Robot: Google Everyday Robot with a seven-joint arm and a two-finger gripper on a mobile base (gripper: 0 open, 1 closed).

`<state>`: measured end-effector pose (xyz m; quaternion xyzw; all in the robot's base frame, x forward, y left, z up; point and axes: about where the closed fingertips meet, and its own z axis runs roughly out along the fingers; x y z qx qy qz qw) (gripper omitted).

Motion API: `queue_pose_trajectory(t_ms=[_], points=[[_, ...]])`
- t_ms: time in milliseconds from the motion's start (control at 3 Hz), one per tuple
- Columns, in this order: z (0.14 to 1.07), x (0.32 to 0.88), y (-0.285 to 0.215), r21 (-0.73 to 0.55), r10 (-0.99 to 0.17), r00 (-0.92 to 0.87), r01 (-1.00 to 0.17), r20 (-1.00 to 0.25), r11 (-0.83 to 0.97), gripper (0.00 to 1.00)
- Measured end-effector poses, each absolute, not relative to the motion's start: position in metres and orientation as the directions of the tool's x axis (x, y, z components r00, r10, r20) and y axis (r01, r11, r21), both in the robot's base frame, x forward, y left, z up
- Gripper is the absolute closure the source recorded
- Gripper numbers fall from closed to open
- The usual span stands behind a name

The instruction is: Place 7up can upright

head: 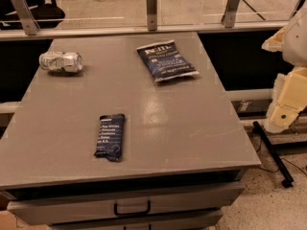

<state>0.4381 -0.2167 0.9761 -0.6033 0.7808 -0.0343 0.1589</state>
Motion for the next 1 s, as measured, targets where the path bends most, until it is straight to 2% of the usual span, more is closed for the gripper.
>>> queue_pose_trajectory(t_ms=[333, 667, 1000], points=[[0.976, 0.438, -0.217, -0.245, -0.953, -0.222, -0.931, -0.207, 0.27, 0.0], [0.981, 0.471, -0.158, -0.267, -0.956, -0.138, -0.941, -0.259, 0.209, 0.0], [0.996, 0.511, -0.056, -0.303, -0.94, -0.021, -0.944, -0.341, 0.131, 0.0]])
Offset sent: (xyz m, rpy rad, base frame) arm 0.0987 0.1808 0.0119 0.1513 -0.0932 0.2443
